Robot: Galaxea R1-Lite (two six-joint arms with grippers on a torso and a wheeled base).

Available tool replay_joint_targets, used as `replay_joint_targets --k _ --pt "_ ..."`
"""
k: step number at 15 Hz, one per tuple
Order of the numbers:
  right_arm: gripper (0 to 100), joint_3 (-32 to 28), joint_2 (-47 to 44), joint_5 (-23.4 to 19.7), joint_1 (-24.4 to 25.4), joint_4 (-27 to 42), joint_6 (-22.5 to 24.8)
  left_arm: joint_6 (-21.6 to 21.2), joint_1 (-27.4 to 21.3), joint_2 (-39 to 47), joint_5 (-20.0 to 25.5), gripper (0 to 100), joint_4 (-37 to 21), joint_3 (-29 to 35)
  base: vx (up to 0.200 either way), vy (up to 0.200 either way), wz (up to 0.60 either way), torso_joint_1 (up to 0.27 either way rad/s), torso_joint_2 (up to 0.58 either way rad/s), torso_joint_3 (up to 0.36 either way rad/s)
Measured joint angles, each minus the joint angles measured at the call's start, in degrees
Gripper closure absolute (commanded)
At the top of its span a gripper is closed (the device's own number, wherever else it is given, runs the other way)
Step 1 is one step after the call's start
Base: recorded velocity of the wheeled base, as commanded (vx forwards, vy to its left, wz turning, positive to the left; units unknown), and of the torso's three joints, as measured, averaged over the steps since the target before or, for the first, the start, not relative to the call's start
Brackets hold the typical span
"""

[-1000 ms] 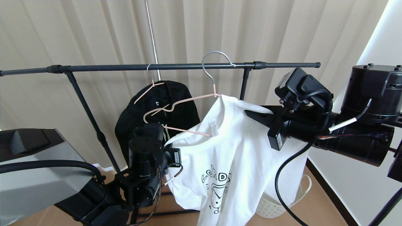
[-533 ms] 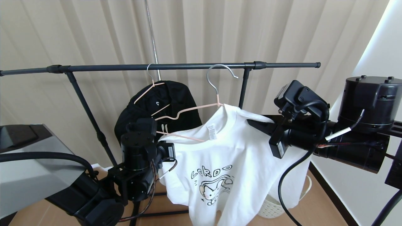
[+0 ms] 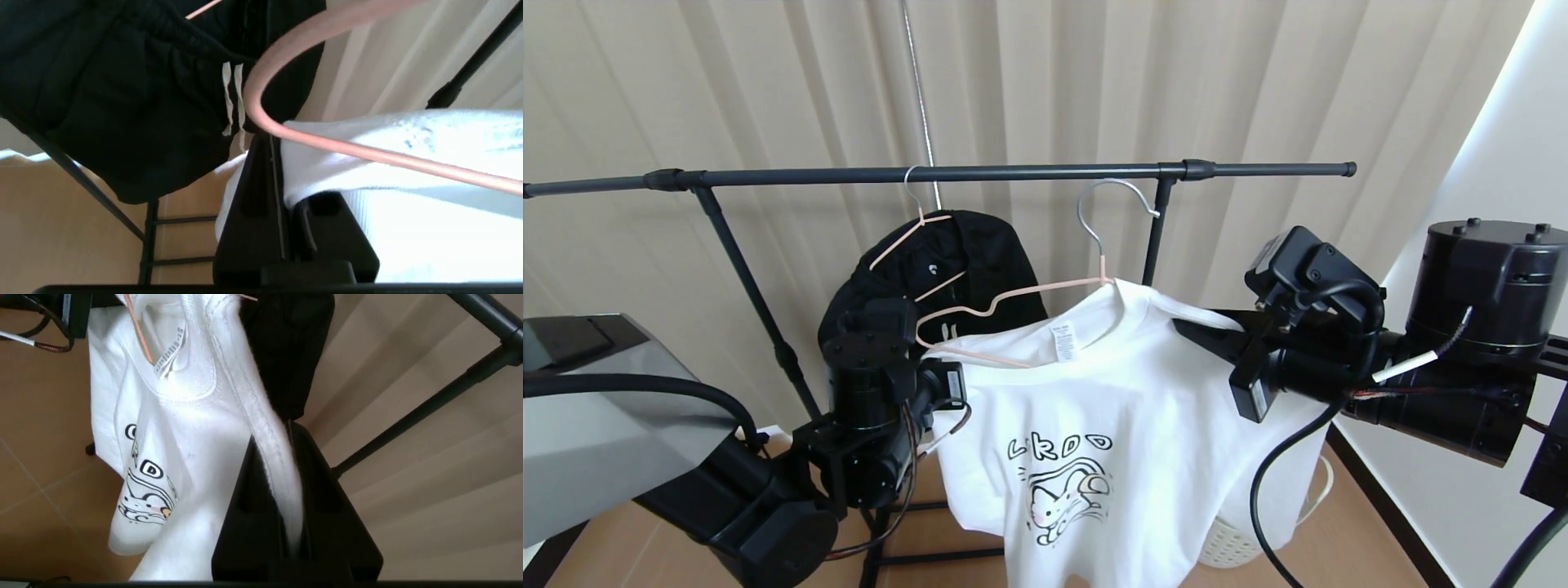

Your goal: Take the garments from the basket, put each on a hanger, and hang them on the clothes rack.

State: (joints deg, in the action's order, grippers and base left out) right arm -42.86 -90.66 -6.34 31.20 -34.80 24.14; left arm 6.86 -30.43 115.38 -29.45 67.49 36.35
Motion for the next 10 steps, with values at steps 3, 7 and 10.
replay_joint_targets --k 3,7,10 --pt "100 1.28 0.17 0.0 -0.55 -0.2 0.0 -0.33 0.96 0.02 0.01 100 0.01 0.41 0.0 0.0 0.0 0.0 0.0 0.0" --pt "100 2.82 0.45 0.13 -0.96 -0.2 0.17 -0.71 2.35 0.09 0.33 100 0.0 0.96 0.0 0.0 0.0 0.0 0.0 0.0" --pt "100 3.18 0.65 0.16 -1.62 -0.06 0.29 -1.18 3.51 0.09 0.5 100 0.01 1.35 0.0 0.0 0.0 0.0 0.0 0.0"
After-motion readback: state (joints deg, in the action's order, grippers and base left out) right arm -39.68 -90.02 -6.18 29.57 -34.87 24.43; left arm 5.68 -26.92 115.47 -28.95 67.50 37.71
